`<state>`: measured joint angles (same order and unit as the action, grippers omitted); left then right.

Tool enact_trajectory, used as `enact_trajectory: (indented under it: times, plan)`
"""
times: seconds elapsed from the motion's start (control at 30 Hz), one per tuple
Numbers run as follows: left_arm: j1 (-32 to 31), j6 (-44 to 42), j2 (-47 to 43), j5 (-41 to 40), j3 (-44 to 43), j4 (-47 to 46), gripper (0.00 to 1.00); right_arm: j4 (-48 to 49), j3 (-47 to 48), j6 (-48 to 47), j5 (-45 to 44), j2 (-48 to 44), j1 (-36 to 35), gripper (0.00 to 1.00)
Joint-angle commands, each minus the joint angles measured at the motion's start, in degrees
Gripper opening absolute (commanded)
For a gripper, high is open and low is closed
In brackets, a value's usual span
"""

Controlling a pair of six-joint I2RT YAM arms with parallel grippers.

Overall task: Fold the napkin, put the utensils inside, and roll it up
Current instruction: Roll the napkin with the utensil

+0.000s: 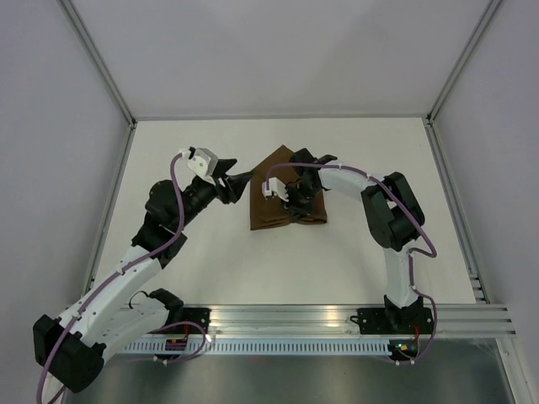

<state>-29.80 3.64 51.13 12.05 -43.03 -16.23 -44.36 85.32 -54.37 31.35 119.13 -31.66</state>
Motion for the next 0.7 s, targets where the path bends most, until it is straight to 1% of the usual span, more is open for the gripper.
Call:
enact_trajectory:
  times: [0.0, 0.03, 0.07, 0.1, 0.13, 0.2, 0.23, 0.3, 0.4, 0.47, 0.53, 0.57, 0.67]
  plan:
    - [-1.92, -10.13, -0.95, -0.71, 2.24, -10.22, 0.62, -8.02, -1.47, -2.32, -0.86, 4.09, 1.25, 0.18]
    - [-2.54, -11.54, -0.77, -0.8, 2.77, -10.84, 0.62, -8.37, -1.47, -2.41, -0.77, 4.18, 1.6, 0.18]
    - [-2.72, -12.59, -0.69, 1.81, 3.12, -11.1, 0.62, -8.64, -1.38, -2.58, -0.51, 4.27, 1.78, 0.18]
    - [-3.33, -15.56, -0.08, 2.88, 3.3, -11.28, 0.63, -9.16, -1.12, -2.76, -0.24, 4.79, 2.21, 0.18]
    - [-5.33, -17.42, 0.45, 2.89, 3.04, -10.67, 0.63, -9.69, -0.86, -3.02, -0.07, 5.06, 2.39, 0.18]
    - [-7.98, -20.67, 2.73, 0.61, 1.81, -6.2, 0.63, -10.48, -0.24, -3.37, 0.37, 6.02, 2.83, 0.18]
    - [-10.43, -23.3, 3.35, -0.18, 1.11, -4.88, 0.63, -10.83, -0.07, -3.46, 0.55, 6.29, 3.09, 0.18]
    - [-13.68, -25.69, 4.32, -3.86, 1.19, -2.85, 0.63, -11.53, 0.55, -3.64, 0.73, 7.16, 3.53, 0.18]
    - [-15.63, -27.01, 5.2, -7.56, 1.8, 0.39, 0.63, -12.33, 1.34, -3.81, 1.34, 7.96, 3.8, 0.18]
    - [-18.44, -29.21, 7.22, -10.89, 1.37, 2.77, 0.63, -13.03, 2.39, -3.99, 1.52, 8.74, 4.06, 0.18]
    - [-20.46, -30.79, 9.85, -11.88, 0.93, 6.11, 0.63, -14.35, 3.18, -4.25, 1.87, 9.19, 4.41, 0.18]
    - [-21.17, -31.15, 10.64, -14.4, 1.19, 6.47, 0.63, -14.61, 3.97, -4.25, 2.04, 9.71, 4.59, 0.18]
    - [-22.23, -31.24, 13.54, -14.69, 1.8, 6.65, 0.63, -16.02, 5.38, -4.69, 2.57, 10.76, 5.2, 0.18]
